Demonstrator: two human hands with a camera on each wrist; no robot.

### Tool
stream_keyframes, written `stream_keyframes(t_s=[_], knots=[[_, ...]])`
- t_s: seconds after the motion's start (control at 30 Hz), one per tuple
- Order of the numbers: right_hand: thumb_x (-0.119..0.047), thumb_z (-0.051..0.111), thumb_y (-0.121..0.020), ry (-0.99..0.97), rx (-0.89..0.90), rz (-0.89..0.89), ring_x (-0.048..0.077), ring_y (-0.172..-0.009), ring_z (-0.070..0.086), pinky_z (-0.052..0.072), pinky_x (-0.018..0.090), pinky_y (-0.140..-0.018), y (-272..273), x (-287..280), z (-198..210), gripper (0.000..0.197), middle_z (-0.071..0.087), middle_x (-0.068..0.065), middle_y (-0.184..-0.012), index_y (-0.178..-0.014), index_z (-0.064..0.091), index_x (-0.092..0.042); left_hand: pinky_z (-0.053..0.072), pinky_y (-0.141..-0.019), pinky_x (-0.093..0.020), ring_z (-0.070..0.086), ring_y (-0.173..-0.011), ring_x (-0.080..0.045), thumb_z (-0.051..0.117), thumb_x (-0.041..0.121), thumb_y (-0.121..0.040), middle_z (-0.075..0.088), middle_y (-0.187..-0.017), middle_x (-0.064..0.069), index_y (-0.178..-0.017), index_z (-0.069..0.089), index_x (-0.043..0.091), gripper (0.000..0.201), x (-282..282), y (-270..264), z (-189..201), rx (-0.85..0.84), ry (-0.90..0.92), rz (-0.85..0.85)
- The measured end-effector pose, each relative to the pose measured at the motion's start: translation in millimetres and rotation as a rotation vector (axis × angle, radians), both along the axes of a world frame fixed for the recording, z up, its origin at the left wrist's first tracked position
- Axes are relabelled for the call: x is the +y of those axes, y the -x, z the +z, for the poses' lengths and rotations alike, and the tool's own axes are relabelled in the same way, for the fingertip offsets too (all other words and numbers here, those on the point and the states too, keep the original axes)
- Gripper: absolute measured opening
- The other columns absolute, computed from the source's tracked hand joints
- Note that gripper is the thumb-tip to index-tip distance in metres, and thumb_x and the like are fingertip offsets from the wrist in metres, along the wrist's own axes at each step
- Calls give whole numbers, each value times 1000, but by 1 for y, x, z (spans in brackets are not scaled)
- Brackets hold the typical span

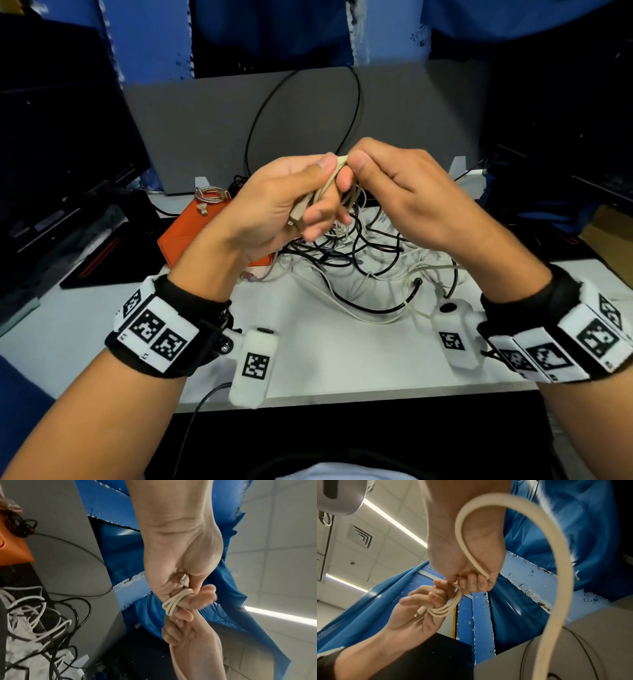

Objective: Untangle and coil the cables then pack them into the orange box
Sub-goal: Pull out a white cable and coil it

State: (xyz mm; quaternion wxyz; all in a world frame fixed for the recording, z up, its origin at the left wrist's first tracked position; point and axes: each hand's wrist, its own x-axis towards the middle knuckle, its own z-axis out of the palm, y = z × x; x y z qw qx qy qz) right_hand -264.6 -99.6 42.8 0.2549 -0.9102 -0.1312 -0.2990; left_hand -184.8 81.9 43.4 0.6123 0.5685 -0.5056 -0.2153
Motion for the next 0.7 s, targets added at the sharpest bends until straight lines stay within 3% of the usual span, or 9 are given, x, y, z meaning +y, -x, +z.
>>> stream_keyframes(t_s=[0.1,0.2,0.37,0.47,0.53,0.63,0.7], knots=[[-44,34,-110,-22,-10,16,16,-79,62,50,46,-77,1,1,0,36,65,-4,-81,-93,61,-27,53,-86,-32,54,-46,-15,25,16,-110,48,-50,5,-91,53,7,35,0,3,0,99,1,-74],[-44,35,-109,30,-9,50,15,-80,63,50,45,-76,4,2,1,38,65,-6,-82,-93,62,-22,53,-86,-33,56,-43,-21,27,24,-108,47,-43,2,-81,53,10,40,4,4,4,169,-77,-127],[-41,36,-109,-36,6,172,28,-81,64,48,51,-75,5,4,1,44,67,7,-86,-97,62,-7,53,-90,-32,66,-52,-21,21,24,-110,52,-46,3,-82,50,12,43,11,12,11,138,-72,-152],[-37,36,-111,-237,6,335,22,-71,62,44,44,-70,7,5,6,33,70,11,-87,-91,60,-25,50,-96,-33,72,-67,-22,19,22,-110,59,-52,3,-89,50,9,40,5,25,11,119,47,-154],[-32,35,-112,-290,-24,353,17,-68,59,42,39,-69,10,7,9,34,66,5,-80,-86,57,-31,51,-96,-32,72,-67,-20,20,23,-110,51,-46,7,-95,58,6,44,1,30,10,149,121,-156],[-29,33,-112,-319,-26,357,28,-71,58,46,49,-69,10,6,11,37,60,12,-77,-87,56,-15,53,-93,-29,72,-64,-17,21,26,-109,37,-40,8,-109,70,1,55,0,31,11,235,165,-206],[-28,33,-112,-343,15,368,27,-73,58,47,44,-70,11,4,10,41,63,14,-78,-90,57,-4,52,-92,-27,71,-63,-17,22,27,-109,31,-40,6,-113,70,-2,56,2,29,12,272,146,-245]])
